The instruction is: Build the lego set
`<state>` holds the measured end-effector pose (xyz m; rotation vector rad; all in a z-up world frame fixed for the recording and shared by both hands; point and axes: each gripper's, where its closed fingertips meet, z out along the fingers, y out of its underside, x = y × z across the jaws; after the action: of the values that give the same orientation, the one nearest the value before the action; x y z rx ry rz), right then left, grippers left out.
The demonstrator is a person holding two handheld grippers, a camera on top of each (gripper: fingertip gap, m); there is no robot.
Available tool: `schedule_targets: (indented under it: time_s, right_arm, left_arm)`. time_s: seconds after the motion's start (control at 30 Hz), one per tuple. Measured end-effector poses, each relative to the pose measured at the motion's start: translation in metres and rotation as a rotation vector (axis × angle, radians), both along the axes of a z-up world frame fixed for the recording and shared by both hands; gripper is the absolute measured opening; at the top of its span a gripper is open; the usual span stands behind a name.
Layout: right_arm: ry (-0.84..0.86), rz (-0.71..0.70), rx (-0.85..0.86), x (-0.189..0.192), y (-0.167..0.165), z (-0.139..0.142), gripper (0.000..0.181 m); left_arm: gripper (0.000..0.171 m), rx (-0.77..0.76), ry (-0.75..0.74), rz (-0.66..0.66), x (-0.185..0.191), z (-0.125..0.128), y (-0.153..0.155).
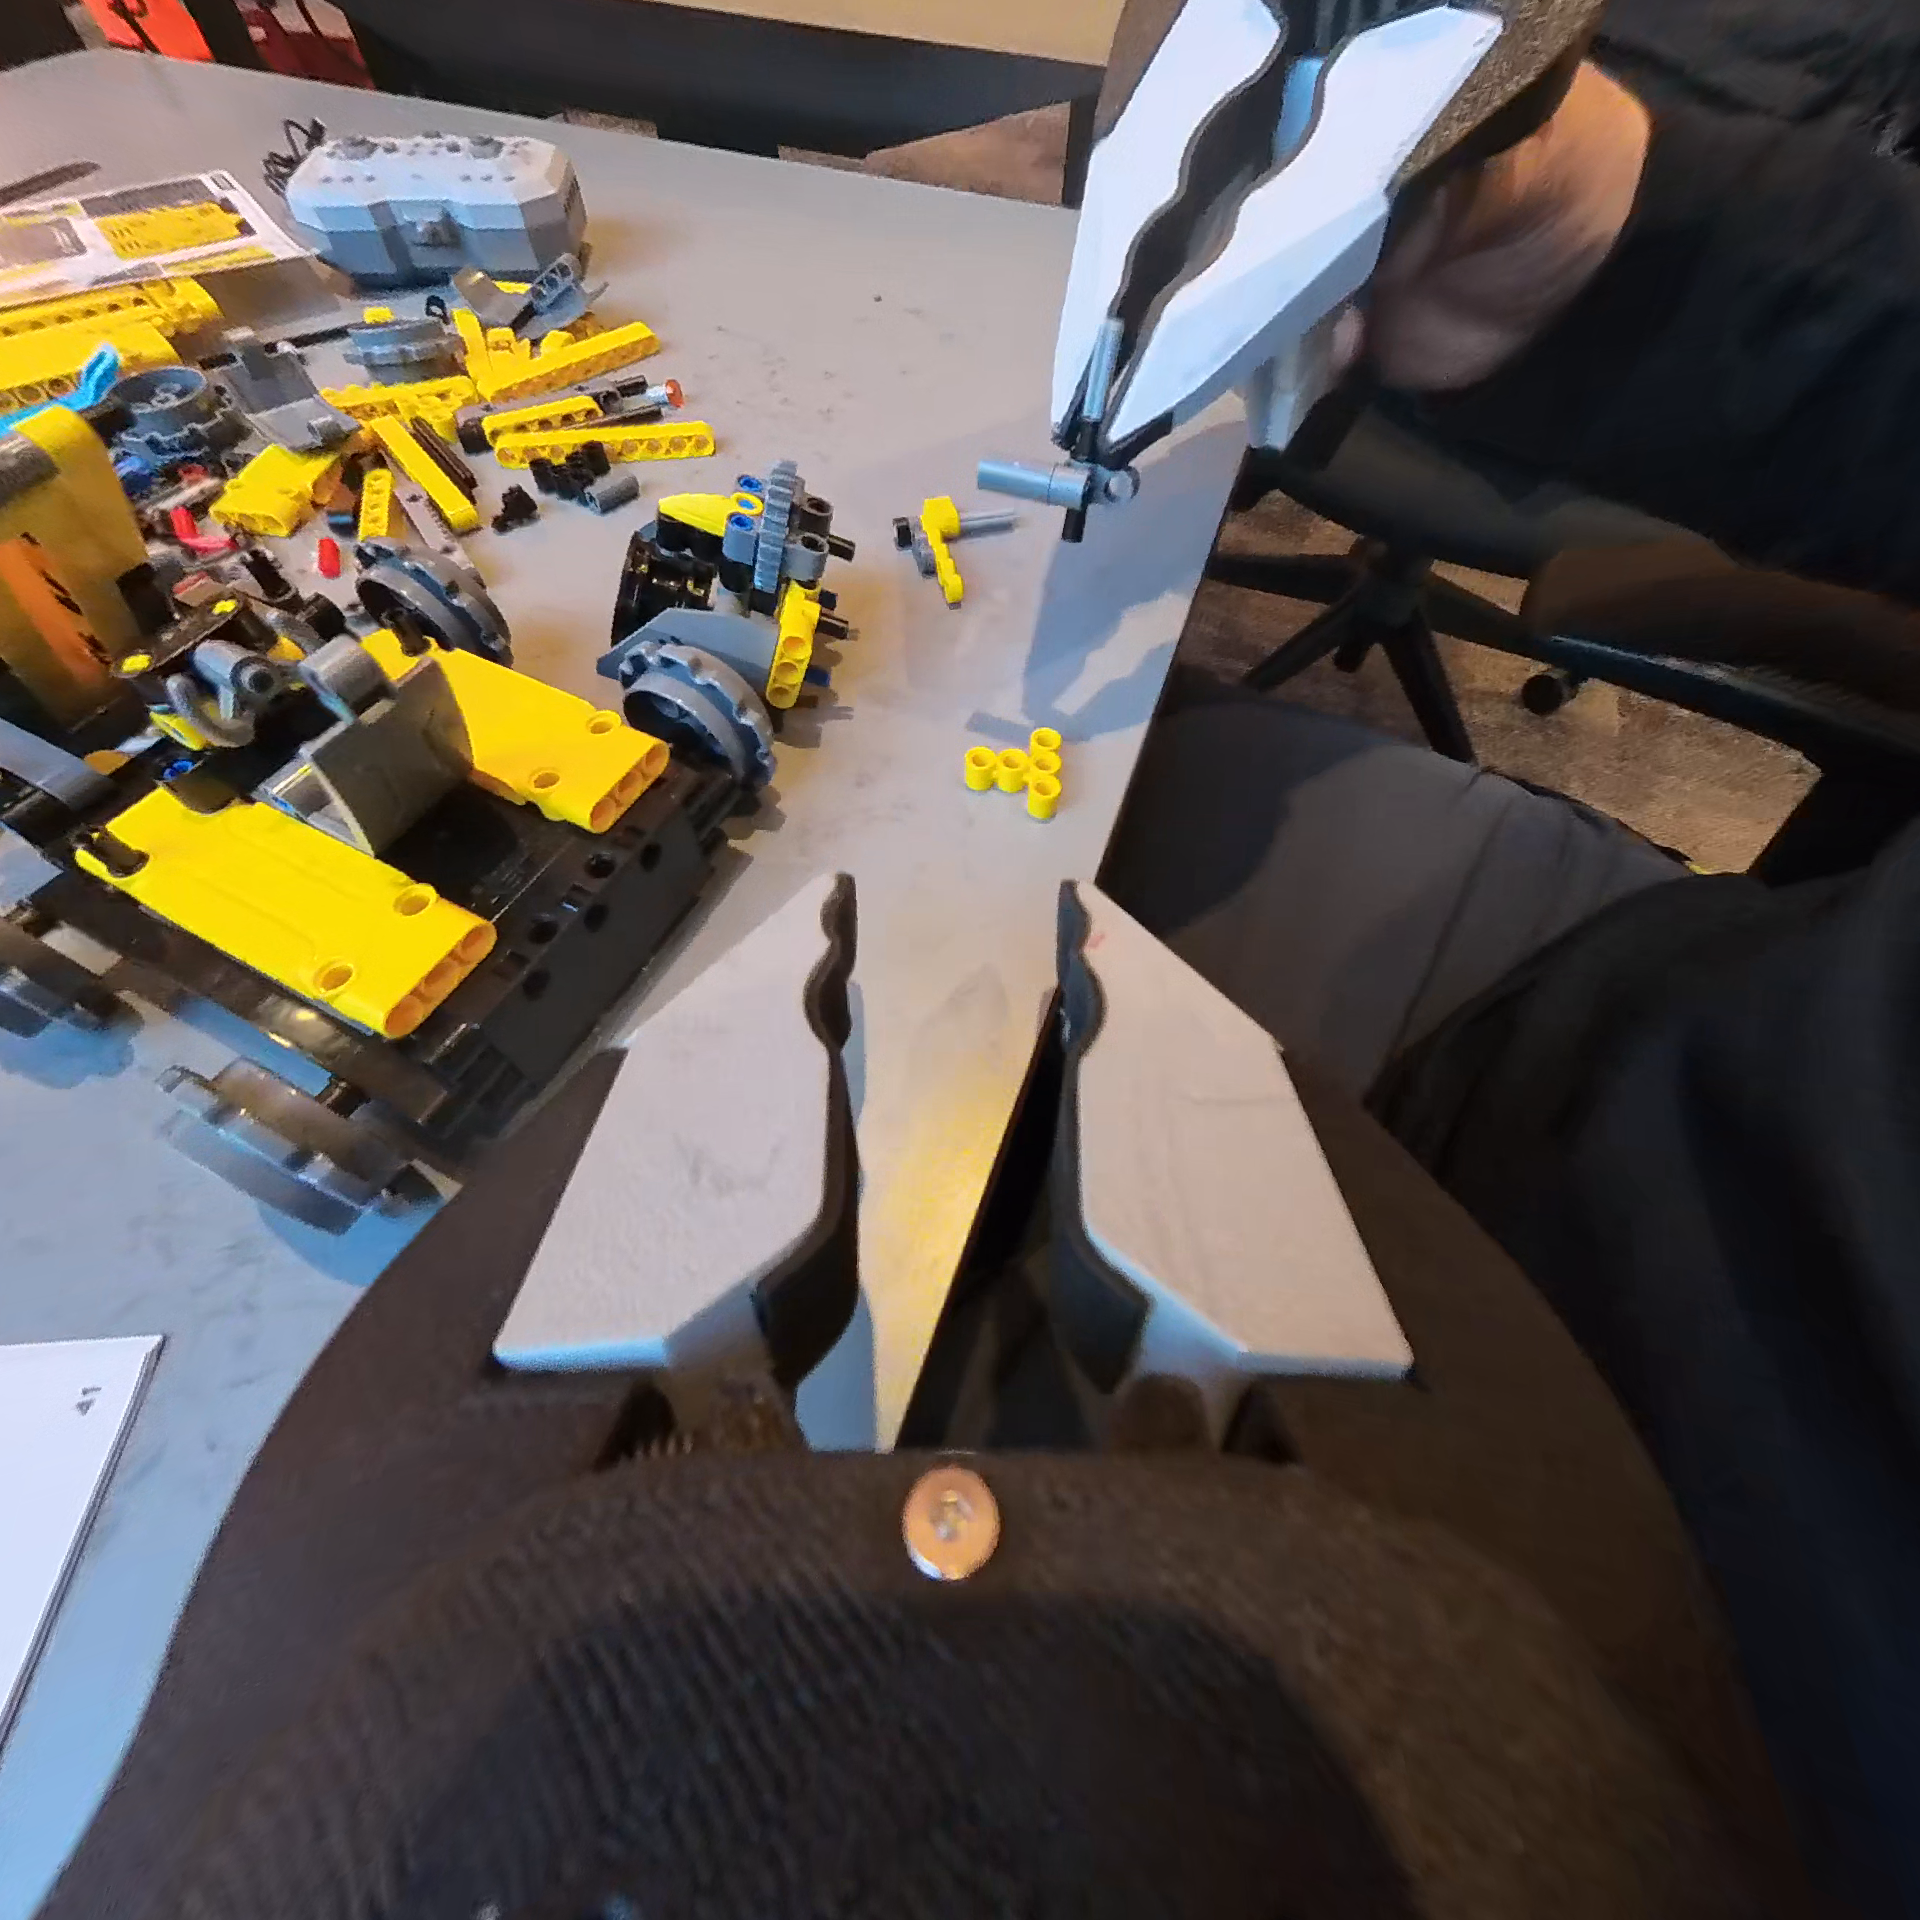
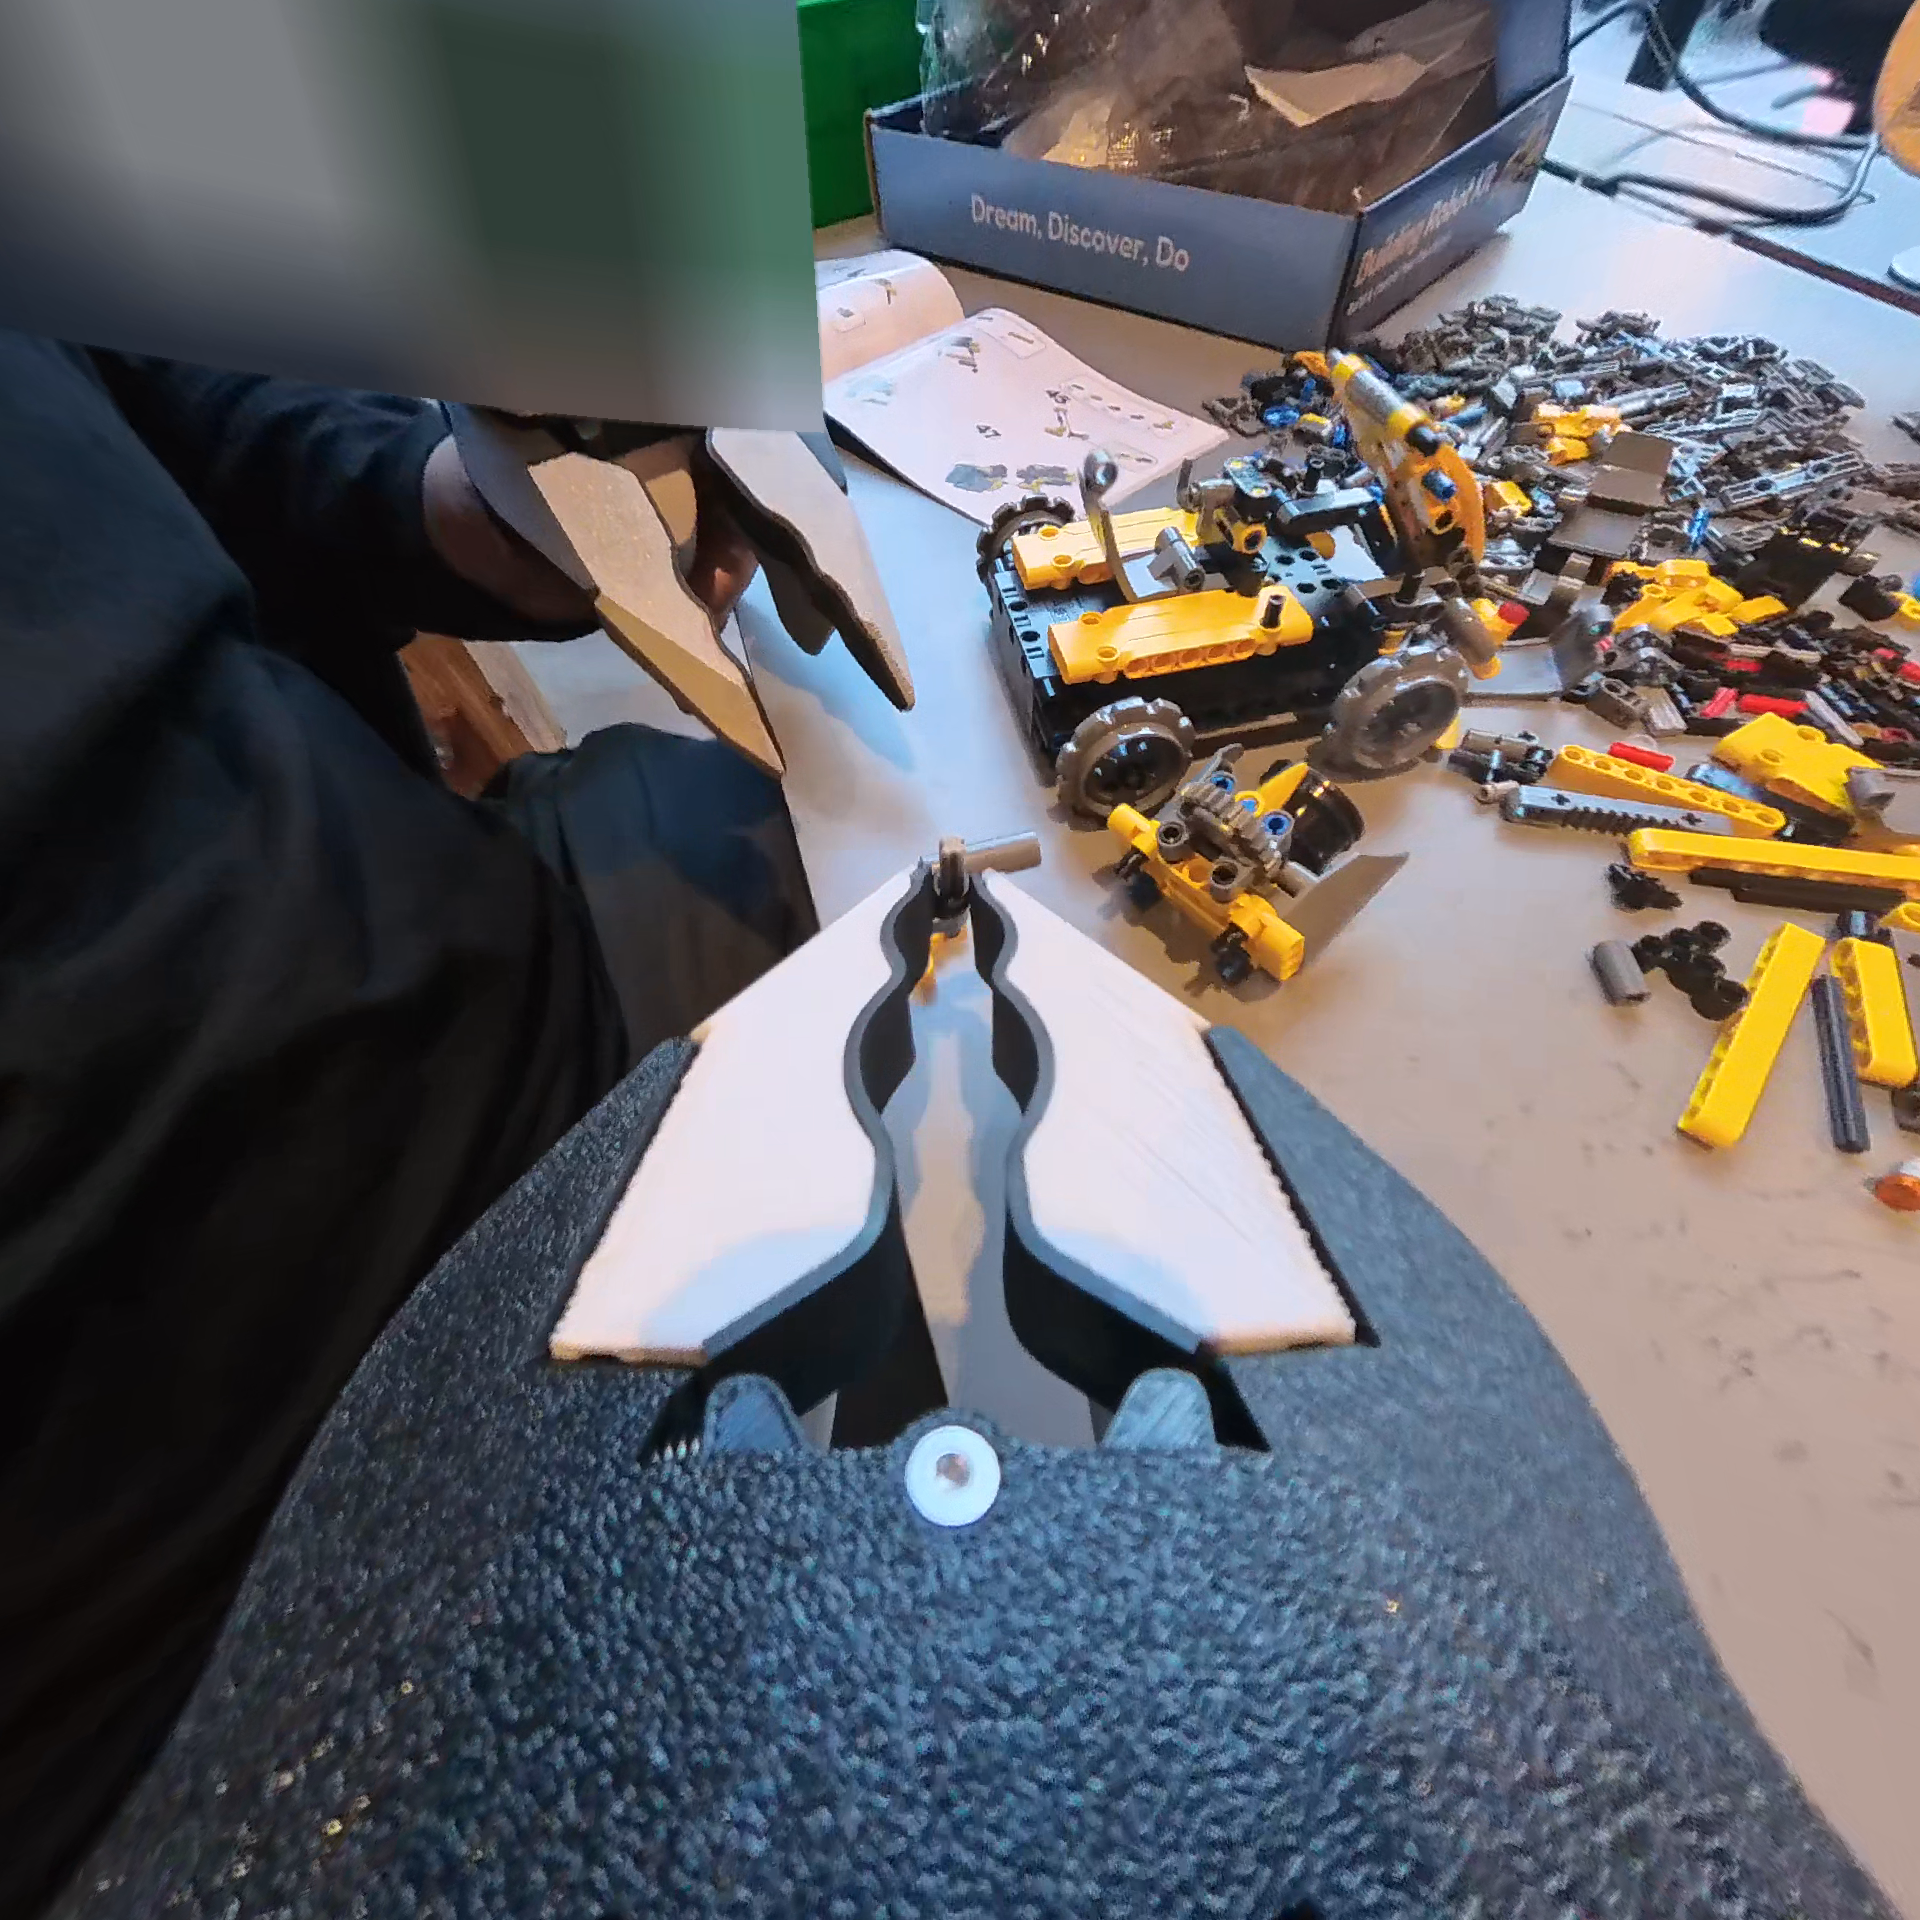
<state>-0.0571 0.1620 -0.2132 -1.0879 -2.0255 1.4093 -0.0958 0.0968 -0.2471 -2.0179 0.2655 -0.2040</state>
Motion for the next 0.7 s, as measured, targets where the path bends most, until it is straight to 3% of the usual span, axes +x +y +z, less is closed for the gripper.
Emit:
schedule_targets:
  time_s: [0.3, 0.53, 0.7]
  right_arm:
    - [0.119, 0.047, -0.021, 0.000, -0.016, 0.016, 0.006]
    - [0.080, 0.029, -0.115, -0.003, -0.014, 0.016, 0.006]
    - [-0.076, 0.018, -0.135, -0.009, -0.013, -0.006, 0.007]
  left_arm:
    - [0.036, 0.000, 0.009, -0.029, 0.004, -0.003, -0.003]
    - [0.032, -0.007, 0.063, -0.041, 0.007, -0.008, -0.003]
    - [0.031, -0.035, 0.024, -0.085, 0.016, -0.005, 0.004]
